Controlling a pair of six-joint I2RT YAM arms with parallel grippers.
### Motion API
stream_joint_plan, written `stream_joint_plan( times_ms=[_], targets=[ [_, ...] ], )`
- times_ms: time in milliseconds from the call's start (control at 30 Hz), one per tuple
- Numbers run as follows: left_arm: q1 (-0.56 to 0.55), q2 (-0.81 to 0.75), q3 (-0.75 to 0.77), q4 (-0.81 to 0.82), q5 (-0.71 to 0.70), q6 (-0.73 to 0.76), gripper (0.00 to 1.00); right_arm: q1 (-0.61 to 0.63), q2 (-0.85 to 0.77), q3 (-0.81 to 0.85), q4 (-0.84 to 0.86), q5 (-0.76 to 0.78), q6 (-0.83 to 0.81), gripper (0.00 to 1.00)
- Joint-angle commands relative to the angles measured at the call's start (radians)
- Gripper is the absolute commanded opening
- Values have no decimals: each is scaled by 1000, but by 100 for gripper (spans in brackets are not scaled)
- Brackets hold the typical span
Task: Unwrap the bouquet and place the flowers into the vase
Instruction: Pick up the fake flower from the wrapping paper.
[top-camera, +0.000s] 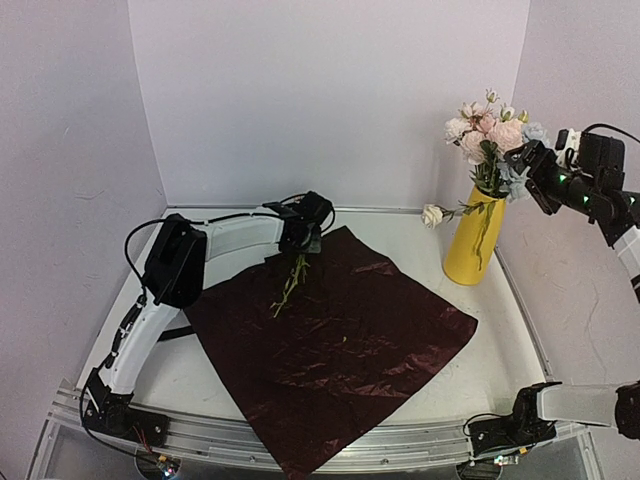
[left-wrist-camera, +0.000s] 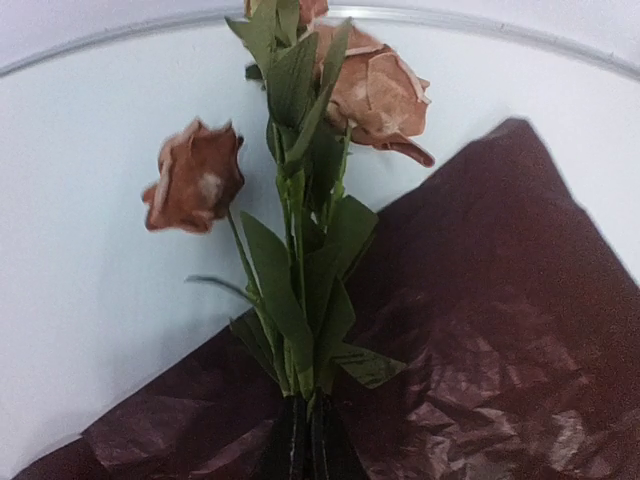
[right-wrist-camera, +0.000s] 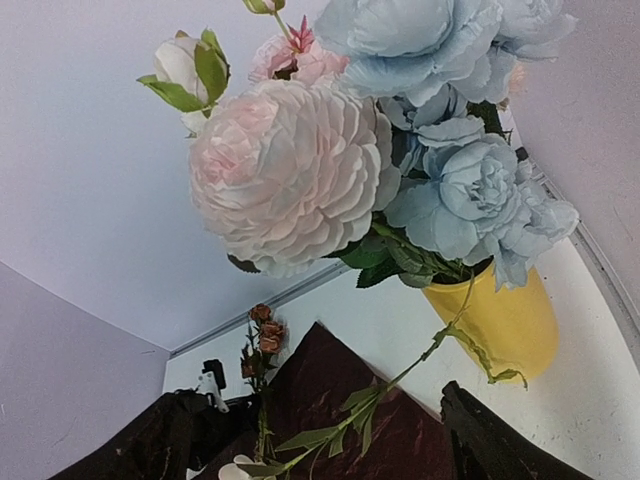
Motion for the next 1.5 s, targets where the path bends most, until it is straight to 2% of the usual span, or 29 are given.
stream_joint_plan(
  times_ms=[0, 167, 333, 633, 833, 1000, 1200, 1367, 1467],
  targets=[
    [3, -231, 4, 5, -56, 46, 0, -3, 47, 87, 38, -48, -38, 87],
    [3, -355, -21, 16, 18, 24, 0, -3, 130, 169, 56, -227, 6, 84],
    [3, -454, -63, 93, 210, -25, 0, 2, 187, 186, 126, -399, 114, 81],
    [3, -608, -217, 366, 500, -142, 0, 159, 276, 265, 189, -453, 157, 90],
    [2, -657, -275, 497, 592, -185, 0, 296, 362, 309, 279, -466, 237, 90],
    [-11, -684, -305, 583, 666, -187, 0, 357, 438, 362, 325, -479, 294, 87],
    [-45, -730, -335, 651, 652, -143, 0, 403, 523, 456, 324, -470, 333, 86],
    [-55, -763, -364, 691, 641, -147, 0, 440, 571, 490, 325, -467, 349, 92],
    [-64, -769, -367, 713, 655, -149, 0, 464, 604, 515, 325, -477, 358, 90]
  ],
)
